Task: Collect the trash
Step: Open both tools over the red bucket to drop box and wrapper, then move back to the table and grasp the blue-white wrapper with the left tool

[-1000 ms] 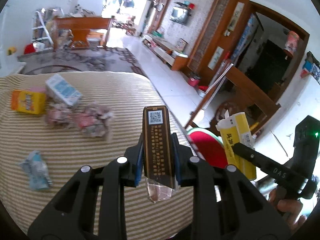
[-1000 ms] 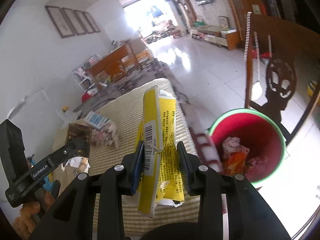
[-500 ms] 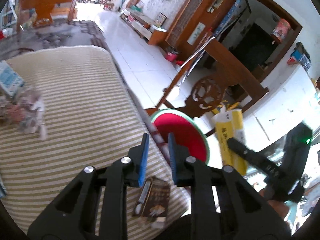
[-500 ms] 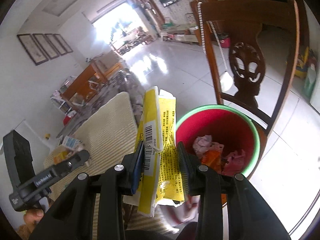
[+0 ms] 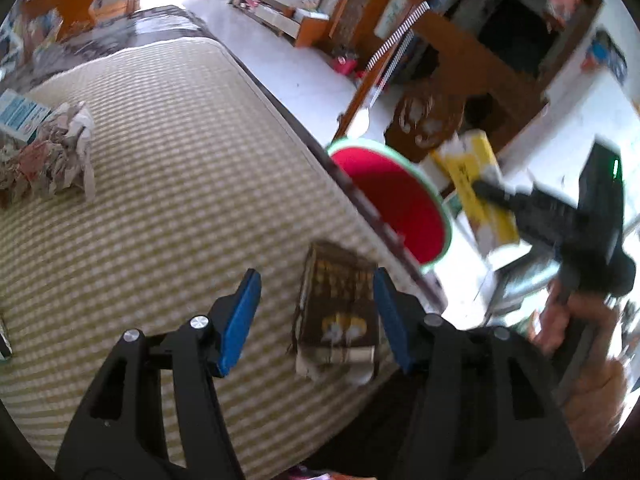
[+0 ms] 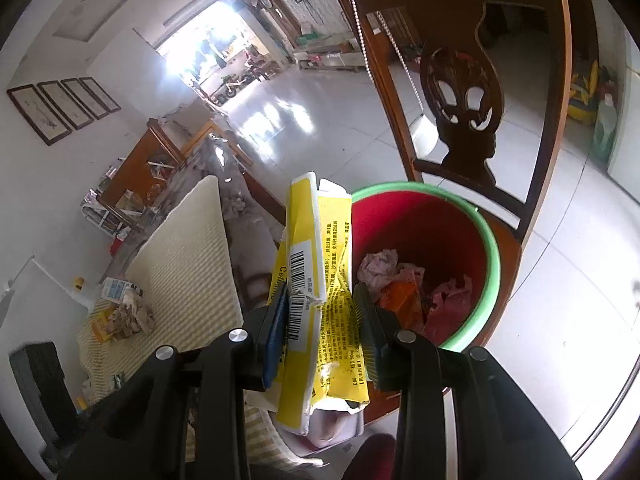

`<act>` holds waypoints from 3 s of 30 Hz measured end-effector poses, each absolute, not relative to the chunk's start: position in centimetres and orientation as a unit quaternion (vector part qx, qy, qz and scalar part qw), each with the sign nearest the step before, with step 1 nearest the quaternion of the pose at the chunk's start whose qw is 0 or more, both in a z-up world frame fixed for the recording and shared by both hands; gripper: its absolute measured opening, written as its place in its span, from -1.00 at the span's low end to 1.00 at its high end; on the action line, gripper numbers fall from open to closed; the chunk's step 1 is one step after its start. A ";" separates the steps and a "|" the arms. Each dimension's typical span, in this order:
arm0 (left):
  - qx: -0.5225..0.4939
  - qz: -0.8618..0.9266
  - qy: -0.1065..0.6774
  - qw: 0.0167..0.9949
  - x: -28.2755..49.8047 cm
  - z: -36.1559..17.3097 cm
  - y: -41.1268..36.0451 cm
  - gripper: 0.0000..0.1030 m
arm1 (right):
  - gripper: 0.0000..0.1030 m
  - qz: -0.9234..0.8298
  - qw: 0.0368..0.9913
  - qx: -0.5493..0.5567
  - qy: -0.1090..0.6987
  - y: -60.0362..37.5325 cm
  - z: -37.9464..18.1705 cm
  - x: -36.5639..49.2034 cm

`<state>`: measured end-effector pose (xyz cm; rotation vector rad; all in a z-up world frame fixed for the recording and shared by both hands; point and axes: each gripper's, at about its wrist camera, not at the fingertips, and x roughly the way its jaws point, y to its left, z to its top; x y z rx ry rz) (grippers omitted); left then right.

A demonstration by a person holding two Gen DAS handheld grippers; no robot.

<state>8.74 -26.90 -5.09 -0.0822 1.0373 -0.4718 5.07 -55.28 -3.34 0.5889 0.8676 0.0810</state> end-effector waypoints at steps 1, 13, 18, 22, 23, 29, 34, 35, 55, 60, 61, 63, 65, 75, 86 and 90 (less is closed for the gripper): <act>-0.031 -0.229 0.495 0.838 8.6 -5.4 -27.4 0.07 | -0.37 0.040 0.865 0.280 0.414 -55.2 -3.3 5.2; -0.064 -0.238 0.537 0.806 9.8 -7.9 -27.9 -0.01 | -0.33 0.046 0.863 0.281 0.418 -55.2 -3.5 5.4; -0.049 -0.240 0.525 0.815 9.3 -7.4 -27.9 -0.11 | -0.33 0.043 0.862 0.285 0.417 -55.5 -3.7 5.3; -0.037 -0.238 0.505 0.829 10.0 -6.0 -28.5 -0.11 | -0.33 0.035 0.862 0.288 0.417 -56.0 -4.0 5.4; -0.041 -0.242 0.503 0.829 10.6 -5.6 -28.9 -0.11 | -0.33 0.033 0.861 0.290 0.416 -56.2 -4.1 5.5; -0.028 -0.272 0.471 0.839 14.4 -2.3 -33.7 -0.06 | -0.33 0.022 0.864 0.301 0.404 -57.4 -3.8 6.1; -0.053 -0.275 0.493 0.824 16.8 -2.6 -36.0 0.41 | 0.25 -0.020 0.867 0.299 0.397 -58.5 -3.6 6.8; -0.061 -0.278 0.495 0.821 16.9 -2.6 -36.1 0.41 | 0.51 -0.024 0.866 0.304 0.395 -58.7 -3.7 6.8; -0.108 -0.061 0.429 0.895 7.6 -0.7 -16.7 0.45 | 0.53 0.148 0.874 0.280 0.368 -46.4 3.2 6.9; -0.127 0.060 0.426 0.894 4.7 -2.1 -8.1 0.45 | 0.53 0.153 0.879 0.230 0.389 -42.3 3.0 7.3; -0.126 0.077 0.428 0.891 4.5 -2.5 -7.0 0.45 | 0.54 0.151 0.881 0.232 0.383 -42.3 3.2 7.2; -0.141 0.110 0.439 0.881 4.2 -3.5 -4.3 0.45 | 0.54 0.143 0.877 0.235 0.393 -42.4 2.8 7.3; -0.168 0.122 0.443 0.872 3.9 -4.4 -2.3 0.45 | 0.54 0.137 0.875 0.239 0.398 -42.6 2.6 7.2; -0.207 0.092 0.461 0.858 5.2 -7.0 0.2 -0.36 | 0.54 0.131 0.876 0.183 0.427 -40.9 2.0 7.4; -0.240 0.075 0.440 0.862 1.4 -6.7 1.5 -0.47 | 0.64 0.153 0.861 0.113 0.471 -34.6 0.7 10.7; -0.241 0.074 0.438 0.863 0.9 -6.6 1.9 -0.47 | 0.65 0.203 0.845 0.110 0.482 -28.7 0.0 13.5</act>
